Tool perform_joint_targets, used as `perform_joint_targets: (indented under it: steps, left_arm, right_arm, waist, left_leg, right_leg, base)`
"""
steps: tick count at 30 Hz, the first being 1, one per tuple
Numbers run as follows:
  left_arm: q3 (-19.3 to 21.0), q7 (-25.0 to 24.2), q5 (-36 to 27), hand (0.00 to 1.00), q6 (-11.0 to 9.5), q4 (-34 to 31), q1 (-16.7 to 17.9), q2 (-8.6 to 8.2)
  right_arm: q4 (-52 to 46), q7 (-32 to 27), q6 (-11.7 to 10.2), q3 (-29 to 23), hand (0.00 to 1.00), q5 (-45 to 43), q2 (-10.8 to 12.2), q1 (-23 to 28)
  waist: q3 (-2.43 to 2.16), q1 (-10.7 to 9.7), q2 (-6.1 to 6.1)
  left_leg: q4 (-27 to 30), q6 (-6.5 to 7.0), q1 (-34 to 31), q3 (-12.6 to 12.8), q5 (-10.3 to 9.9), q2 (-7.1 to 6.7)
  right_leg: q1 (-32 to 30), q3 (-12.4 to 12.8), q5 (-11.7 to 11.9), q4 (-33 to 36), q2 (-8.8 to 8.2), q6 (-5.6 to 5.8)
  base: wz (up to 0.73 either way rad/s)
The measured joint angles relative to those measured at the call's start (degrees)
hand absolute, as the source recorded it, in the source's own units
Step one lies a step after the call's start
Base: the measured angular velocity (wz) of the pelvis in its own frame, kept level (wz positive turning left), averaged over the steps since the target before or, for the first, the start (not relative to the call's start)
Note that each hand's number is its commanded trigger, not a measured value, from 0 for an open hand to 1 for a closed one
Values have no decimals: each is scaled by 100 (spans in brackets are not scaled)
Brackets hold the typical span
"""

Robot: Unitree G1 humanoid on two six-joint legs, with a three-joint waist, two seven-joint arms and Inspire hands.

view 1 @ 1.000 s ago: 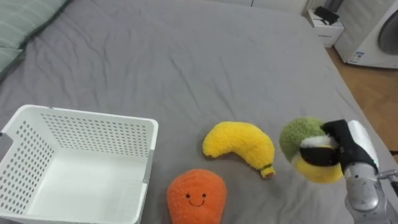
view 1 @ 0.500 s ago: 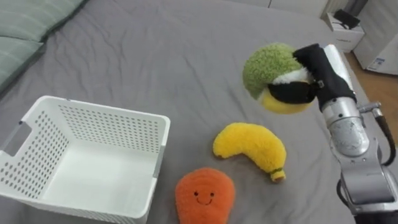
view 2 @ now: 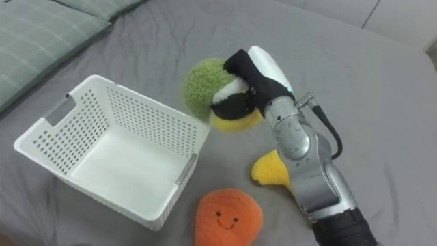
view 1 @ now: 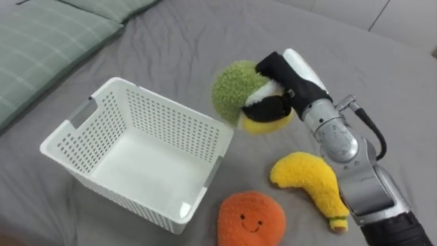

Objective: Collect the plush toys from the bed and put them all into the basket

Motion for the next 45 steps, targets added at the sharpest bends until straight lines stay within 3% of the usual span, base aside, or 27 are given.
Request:
perform_joint_targets:
  steps: [8, 9, 11, 12, 13, 14, 15, 25, 45]
  left_arm:
    - [-67, 43, 26, 0, 57, -84, -59, 20]
    - [-73, 42, 14, 0, 58, -84, -110, 24]
    - [-82, 42, 16, 0, 59, -87, -149, 41]
    - [-90, 42, 16, 0, 74, -87, -150, 60]
    - [-98, 42, 16, 0, 96, -88, -160, 68]
    - [-109, 43, 15, 0, 108, -98, -170, 68]
    - [-127, 47, 16, 0, 110, -116, -182, 67]
    - [-136, 139, 133, 0, 168, -55, -209, 118]
    - [-134, 193, 132, 0, 371, -13, -244, 121]
  right_arm:
    - [35, 23, 132, 620, 100, -194, 50, -347]
    - [35, 31, 141, 689, 95, -245, 63, -359]
    - [34, 70, 214, 790, 63, -276, 147, -388]
    - [34, 88, 248, 880, 52, -329, 253, -400]
    - [34, 138, 249, 949, 32, -401, 351, -400]
    - [35, 171, 249, 969, 4, -415, 391, -400]
    - [35, 220, 249, 1006, 0, -435, 463, -401]
    - [268, 401, 248, 1068, 0, -451, 519, -506]
    - [725, 263, 369, 1071, 0, -452, 433, -505]
  waist:
    - [4, 196, -83]
    - [9, 261, -96]
    - [11, 354, -121]
    - [10, 397, -139]
    - [12, 452, -150]
    - [13, 480, -151]
    - [14, 493, -150]
    - [39, 635, -173]
    - [58, 612, -145]
  left_leg:
    - [65, 2, -154, -117, 11, -29]
    - [67, 3, -161, -130, 12, -34]
    - [67, 4, -165, -133, 12, -36]
    - [67, 4, -165, -134, 12, -35]
    - [67, 4, -167, -134, 12, -36]
    - [71, 4, -172, -138, 12, -39]
    - [110, 6, -206, -170, 10, -48]
    - [243, 15, -322, -382, 17, -114]
    - [249, 13, -327, -342, 18, -105]
  right_leg:
    - [-74, -181, 0, 2, -22, 0]
    - [-75, -197, 0, 2, -23, 0]
    - [-82, -199, 0, 2, -25, 0]
    - [-84, -191, 0, 1, -24, 0]
    - [-87, -189, 0, 1, -25, 1]
    - [-87, -192, 0, 1, -26, 1]
    - [-89, -198, -1, 1, -30, 1]
    - [-68, -345, -4, 4, -62, 7]
    - [-81, -303, -4, 5, -60, 7]
  base:
    - [9]
    - [4]
    - [0]
    - [0]
    - [0]
    - [6]
    - [19]
    - [11]
    - [-1]
